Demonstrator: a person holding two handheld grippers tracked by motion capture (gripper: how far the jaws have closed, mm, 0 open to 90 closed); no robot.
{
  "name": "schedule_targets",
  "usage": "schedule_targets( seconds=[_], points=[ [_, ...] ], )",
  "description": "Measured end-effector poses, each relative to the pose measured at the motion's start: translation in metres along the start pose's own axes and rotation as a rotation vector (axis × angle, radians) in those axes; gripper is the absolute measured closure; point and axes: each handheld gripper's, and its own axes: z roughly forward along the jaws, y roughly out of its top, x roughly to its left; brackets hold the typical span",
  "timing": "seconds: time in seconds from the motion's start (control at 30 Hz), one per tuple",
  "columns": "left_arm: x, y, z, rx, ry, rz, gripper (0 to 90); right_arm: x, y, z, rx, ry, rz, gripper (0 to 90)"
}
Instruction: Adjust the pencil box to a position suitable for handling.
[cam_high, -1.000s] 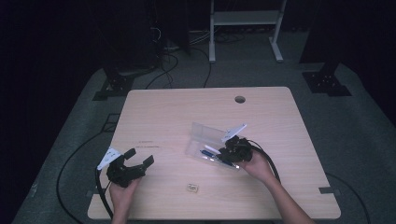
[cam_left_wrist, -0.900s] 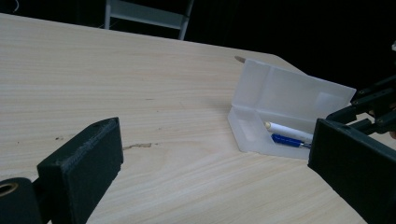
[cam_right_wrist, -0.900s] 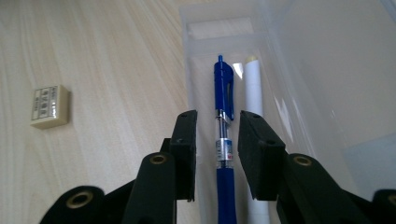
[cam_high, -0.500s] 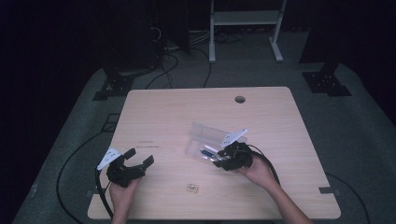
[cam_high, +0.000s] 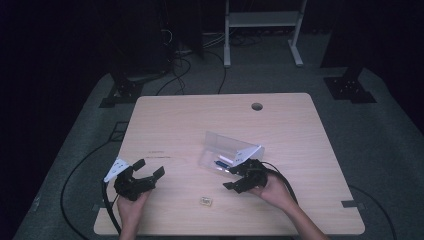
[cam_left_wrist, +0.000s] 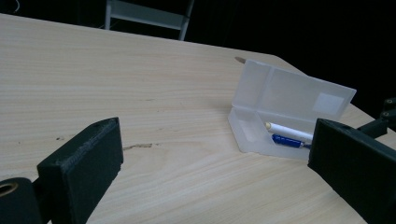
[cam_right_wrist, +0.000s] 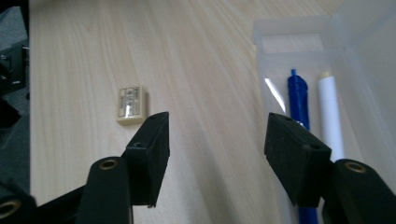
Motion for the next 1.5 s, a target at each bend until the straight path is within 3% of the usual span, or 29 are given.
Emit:
schedule_targets(
  seconds=[0.5,0.93,1.5],
  points=[
    [0.000,0.000,0.000,-0.002,0.001,0.002,2.1,0.020,0.003,0.012,0.011,0.060,-0.028,33.9],
    [0.000,0.000,-0.001,-0.002,0.002,0.005,2.1,0.029,0.005,0.023,0.014,0.101,-0.028,32.5],
    [0.000,0.001,-0.001,-0.003,0.001,0.005,2.1,0.041,0.008,0.038,0.029,0.113,-0.063,32.6]
  ],
)
